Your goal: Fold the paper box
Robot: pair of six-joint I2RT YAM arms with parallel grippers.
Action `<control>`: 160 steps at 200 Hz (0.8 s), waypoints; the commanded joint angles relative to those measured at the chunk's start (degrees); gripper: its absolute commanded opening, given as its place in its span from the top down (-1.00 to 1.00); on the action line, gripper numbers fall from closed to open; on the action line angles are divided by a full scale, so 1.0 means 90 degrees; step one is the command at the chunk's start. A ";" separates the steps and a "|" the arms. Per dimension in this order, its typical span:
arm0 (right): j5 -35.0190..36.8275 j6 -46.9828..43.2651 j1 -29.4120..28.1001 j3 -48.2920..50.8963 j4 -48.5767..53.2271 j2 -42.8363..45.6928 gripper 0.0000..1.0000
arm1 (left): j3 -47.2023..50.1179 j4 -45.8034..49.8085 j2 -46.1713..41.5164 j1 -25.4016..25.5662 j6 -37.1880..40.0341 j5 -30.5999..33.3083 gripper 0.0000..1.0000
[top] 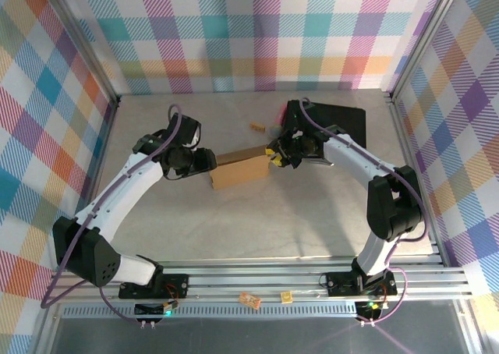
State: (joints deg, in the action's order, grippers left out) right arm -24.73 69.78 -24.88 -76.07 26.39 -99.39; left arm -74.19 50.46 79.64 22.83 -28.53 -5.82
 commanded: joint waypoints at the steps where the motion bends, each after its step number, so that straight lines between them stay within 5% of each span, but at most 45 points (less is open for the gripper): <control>1: 0.0182 -0.0048 -0.0028 0.0044 0.0461 -0.0186 0.40 | 0.0104 -0.0327 0.0042 -0.0323 -0.0794 -0.0662 0.06; 67: 0.0167 -0.0029 -0.0025 0.0017 0.0468 -0.0199 0.40 | 0.0550 -0.1415 0.0414 -0.0710 -0.1289 -0.1367 0.37; 119: 0.0187 -0.0035 -0.0021 0.0017 0.0498 -0.0192 0.41 | 0.1031 -0.1494 0.0405 -0.0710 -0.1218 -0.1338 0.80; 160: 0.0208 -0.0053 -0.0017 0.0031 0.0548 -0.0181 0.42 | 0.0982 -0.1379 0.0443 -0.0712 -0.1055 -0.1246 0.90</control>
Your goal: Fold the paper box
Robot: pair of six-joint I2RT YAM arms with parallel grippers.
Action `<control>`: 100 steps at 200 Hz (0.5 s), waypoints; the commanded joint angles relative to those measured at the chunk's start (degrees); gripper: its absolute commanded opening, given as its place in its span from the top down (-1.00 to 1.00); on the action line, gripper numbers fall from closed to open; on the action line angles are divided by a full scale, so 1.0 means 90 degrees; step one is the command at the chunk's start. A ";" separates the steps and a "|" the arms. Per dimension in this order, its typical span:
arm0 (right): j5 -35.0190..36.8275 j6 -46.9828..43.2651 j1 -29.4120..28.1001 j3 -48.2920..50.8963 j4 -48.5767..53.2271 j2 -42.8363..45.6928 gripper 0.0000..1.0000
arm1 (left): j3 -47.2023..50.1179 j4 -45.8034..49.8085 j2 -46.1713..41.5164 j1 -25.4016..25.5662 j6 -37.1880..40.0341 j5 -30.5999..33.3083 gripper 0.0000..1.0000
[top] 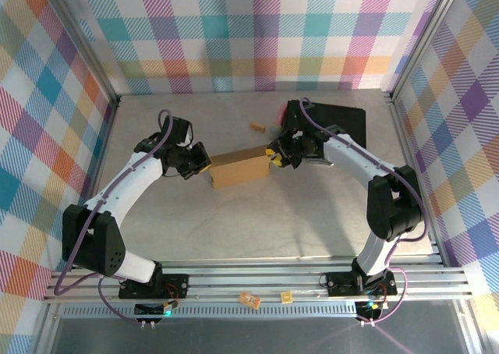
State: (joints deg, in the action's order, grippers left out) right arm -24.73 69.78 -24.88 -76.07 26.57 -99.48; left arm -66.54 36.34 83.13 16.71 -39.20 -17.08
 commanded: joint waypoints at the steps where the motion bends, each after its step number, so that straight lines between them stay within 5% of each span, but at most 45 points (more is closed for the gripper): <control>1: 0.0213 -0.0060 -0.0018 0.0033 0.0536 -0.0169 0.42 | 0.0125 0.0200 0.0047 -0.0031 0.0138 0.0009 0.90; 22: 0.0284 -0.0221 -0.0009 0.0062 0.0711 -0.0035 0.42 | 0.0040 0.0499 -0.0126 -0.0036 0.0260 0.0034 0.85; 62: 0.0247 -0.0510 -0.0009 0.0693 0.0955 0.0507 0.42 | 0.0387 0.0905 -0.0677 -0.0030 0.0407 -0.0007 0.31; 100: 0.0333 -0.1015 -0.0009 0.1240 0.1319 0.0906 0.41 | 0.0629 0.1024 -0.0911 -0.0030 0.0468 -0.0074 0.26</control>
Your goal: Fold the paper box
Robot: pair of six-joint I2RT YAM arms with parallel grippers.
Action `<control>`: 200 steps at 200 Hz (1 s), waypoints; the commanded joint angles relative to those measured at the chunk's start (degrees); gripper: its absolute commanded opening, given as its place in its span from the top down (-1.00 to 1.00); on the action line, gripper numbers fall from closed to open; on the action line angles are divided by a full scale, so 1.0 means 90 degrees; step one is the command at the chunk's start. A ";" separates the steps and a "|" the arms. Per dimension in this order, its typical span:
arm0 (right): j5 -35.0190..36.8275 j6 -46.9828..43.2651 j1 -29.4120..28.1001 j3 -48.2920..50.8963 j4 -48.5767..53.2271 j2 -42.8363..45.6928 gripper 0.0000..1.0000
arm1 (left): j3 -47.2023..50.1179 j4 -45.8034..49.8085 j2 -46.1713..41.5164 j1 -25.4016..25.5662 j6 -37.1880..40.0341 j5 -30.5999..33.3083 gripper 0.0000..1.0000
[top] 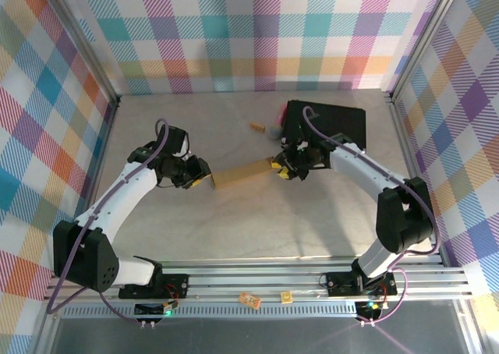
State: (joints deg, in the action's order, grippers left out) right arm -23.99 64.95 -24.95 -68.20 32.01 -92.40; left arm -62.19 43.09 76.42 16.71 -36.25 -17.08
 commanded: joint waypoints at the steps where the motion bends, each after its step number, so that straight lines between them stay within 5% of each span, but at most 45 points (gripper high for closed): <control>1: 0.0252 -0.0483 -0.0001 0.0378 0.0723 0.0124 0.41 | 0.0149 0.0272 -0.0168 -0.0030 0.0136 -0.0074 0.26; 65: 0.1116 -0.1162 0.0017 0.0217 0.1394 0.0524 0.04 | -0.0109 0.0246 0.0023 -0.0057 0.0105 -0.0012 0.25; 78: 0.1828 -0.1554 0.0028 -0.0053 0.1638 0.0809 -0.17 | -0.0225 0.0273 -0.0052 -0.0157 0.0040 -0.0034 0.21; 82: 0.2100 -0.1708 0.0035 -0.0098 0.1652 0.0974 -0.57 | -0.0244 0.0250 -0.0123 -0.0196 0.0016 -0.0036 0.18; 86: 0.2374 -0.1878 0.0030 -0.0118 0.1620 0.1156 -0.97 | -0.0262 0.0221 -0.0200 -0.0236 -0.0011 -0.0022 0.12; 94: 0.2869 -0.2225 0.0028 -0.0066 0.1502 0.1588 -0.98 | -0.0286 0.0175 -0.0408 -0.0312 -0.0027 0.0066 -0.06; 97: 0.3063 -0.2347 0.0033 -0.0032 0.1452 0.1756 -0.98 | -0.0287 0.0144 -0.0482 -0.0344 -0.0031 0.0105 -0.34; 99: 0.3194 -0.2427 0.0037 -0.0003 0.1414 0.1870 -0.99 | -0.0287 0.0119 -0.0542 -0.0351 -0.0029 0.0129 -0.81; 101: 0.3330 -0.2489 0.0038 0.0034 0.1382 0.1978 -0.98 | -0.0282 0.0089 -0.0601 -0.0379 -0.0021 0.0154 -0.96; 114: 0.4199 -0.2873 0.0038 0.0220 0.1284 0.2616 -0.98 | -0.0233 0.0009 -0.0937 -0.0474 0.0023 0.0455 -0.99; 140: 0.6495 -0.2316 0.0038 0.0797 0.1596 0.3480 -0.98 | -0.0095 0.0129 -0.1541 -0.0474 0.0158 0.1965 -0.99; 148: 0.6955 -0.2876 0.0038 0.1298 0.1024 0.3752 -0.98 | 0.0046 0.0169 -0.1781 -0.0439 0.0114 0.2694 -0.99; 168: 0.7322 -0.4627 0.0038 0.2701 -0.0701 0.4449 -0.99 | 0.0551 0.0439 -0.2261 -0.0294 -0.0674 0.5072 -0.99; 200: 0.7288 -0.5874 0.0048 0.3823 -0.1810 0.4451 -0.98 | 0.1877 -0.1285 -0.2811 -0.0266 0.0682 0.6065 -0.99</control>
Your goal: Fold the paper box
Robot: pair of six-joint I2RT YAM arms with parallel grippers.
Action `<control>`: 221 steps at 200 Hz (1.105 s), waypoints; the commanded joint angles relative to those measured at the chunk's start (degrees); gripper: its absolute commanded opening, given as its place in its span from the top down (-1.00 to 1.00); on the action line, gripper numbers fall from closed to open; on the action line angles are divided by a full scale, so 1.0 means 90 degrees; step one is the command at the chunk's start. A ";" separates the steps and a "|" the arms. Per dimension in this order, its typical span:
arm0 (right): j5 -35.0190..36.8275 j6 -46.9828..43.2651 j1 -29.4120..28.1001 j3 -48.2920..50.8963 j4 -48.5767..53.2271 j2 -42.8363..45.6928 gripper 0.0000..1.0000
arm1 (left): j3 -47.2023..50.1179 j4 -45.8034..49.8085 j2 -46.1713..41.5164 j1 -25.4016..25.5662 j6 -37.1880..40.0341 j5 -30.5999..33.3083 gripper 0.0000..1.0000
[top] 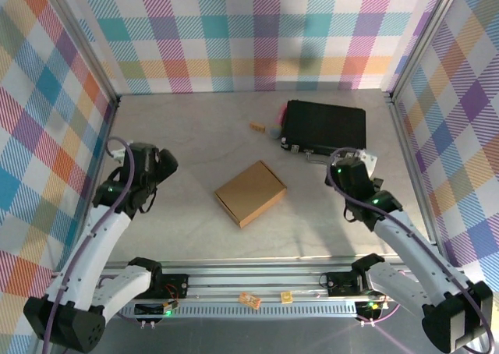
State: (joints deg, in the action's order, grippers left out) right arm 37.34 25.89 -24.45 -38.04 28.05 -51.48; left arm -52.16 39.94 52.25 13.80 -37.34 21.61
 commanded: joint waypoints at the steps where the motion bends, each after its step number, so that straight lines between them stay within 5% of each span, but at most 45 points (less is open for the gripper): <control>1: 0.0452 -0.1546 -0.0008 0.0489 -0.1409 -0.0108 -0.98 | 0.0789 -0.0968 -0.0119 0.0053 0.0845 0.1812 -0.99; 37: -0.0568 -0.2477 0.0053 0.0966 -0.3095 -0.1272 -0.99 | 0.1917 -0.3325 0.0499 -0.0093 0.3143 0.1272 -0.99; 90: -0.2395 -0.3283 0.0947 0.1241 -0.6478 -0.2896 -0.98 | 0.2550 -0.6276 0.2378 -0.0560 0.3444 0.0454 -0.99; 112: -0.3035 -0.3768 0.1144 0.0766 -0.6058 -0.3519 -0.98 | 0.2482 -0.6961 0.3195 -0.0676 0.3322 0.0567 -0.99; 145: -0.3677 -0.4390 0.1226 0.1228 -0.6905 -0.3421 -0.99 | 0.2140 -0.7571 0.3817 -0.0764 0.3998 -0.0081 -0.99; 197: -0.4332 -0.3950 0.1819 0.1350 -0.7079 -0.3313 -0.98 | 0.3519 -1.0801 0.4346 -0.0834 0.4184 -0.0305 -0.99; 221: -0.4606 -0.3223 0.2449 0.1441 -0.7623 -0.3542 -0.99 | 0.3292 -1.0165 0.4259 -0.0842 0.4163 -0.0457 -0.99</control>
State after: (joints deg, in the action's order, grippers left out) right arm 0.58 -9.69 -7.14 -26.48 -33.74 -82.54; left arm -22.09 -43.75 89.73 6.96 -1.04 19.31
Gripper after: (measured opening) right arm 0.992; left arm 0.996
